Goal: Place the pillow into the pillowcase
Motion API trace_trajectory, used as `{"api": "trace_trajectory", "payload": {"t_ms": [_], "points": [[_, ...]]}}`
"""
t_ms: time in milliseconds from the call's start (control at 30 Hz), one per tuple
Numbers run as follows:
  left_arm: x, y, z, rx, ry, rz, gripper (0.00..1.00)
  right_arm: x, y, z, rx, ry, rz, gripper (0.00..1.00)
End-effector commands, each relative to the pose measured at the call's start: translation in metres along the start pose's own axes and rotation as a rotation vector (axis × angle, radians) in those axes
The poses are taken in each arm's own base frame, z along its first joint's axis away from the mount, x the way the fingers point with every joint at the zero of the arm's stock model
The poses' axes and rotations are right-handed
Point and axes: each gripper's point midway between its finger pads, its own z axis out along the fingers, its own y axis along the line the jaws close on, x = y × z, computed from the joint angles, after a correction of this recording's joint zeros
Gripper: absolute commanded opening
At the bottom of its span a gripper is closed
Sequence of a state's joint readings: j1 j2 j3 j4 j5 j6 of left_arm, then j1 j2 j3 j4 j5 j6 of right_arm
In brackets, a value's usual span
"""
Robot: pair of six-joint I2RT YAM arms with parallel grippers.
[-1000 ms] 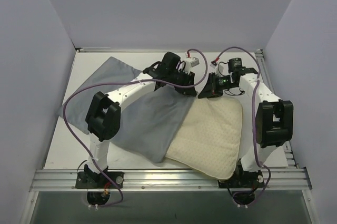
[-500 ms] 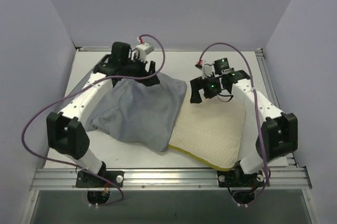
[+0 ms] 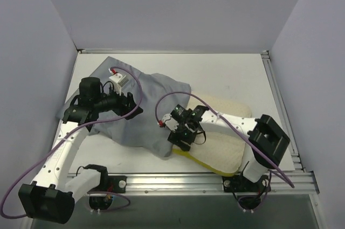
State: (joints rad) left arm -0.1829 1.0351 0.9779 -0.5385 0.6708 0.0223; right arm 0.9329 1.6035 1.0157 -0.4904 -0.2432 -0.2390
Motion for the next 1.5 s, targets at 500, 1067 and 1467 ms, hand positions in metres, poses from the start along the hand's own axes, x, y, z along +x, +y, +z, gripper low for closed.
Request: {"api": "trace_trajectory", "payload": {"t_ms": [500,1067,1467], "points": [[0.094,-0.035,0.020,-0.036,0.214,0.529,0.86,-0.154,-0.066,-0.164,-0.172,-0.617,0.308,0.00],[-0.041,0.000,0.091,-0.329,-0.203,0.421,0.73,-0.173,-0.062,-0.204,-0.338,-0.721,0.405,0.00],[-0.028,-0.132,0.093,0.287,-0.043,0.563,0.00,-0.192,-0.077,-0.221,-0.387,-0.796,0.459,0.00]]}}
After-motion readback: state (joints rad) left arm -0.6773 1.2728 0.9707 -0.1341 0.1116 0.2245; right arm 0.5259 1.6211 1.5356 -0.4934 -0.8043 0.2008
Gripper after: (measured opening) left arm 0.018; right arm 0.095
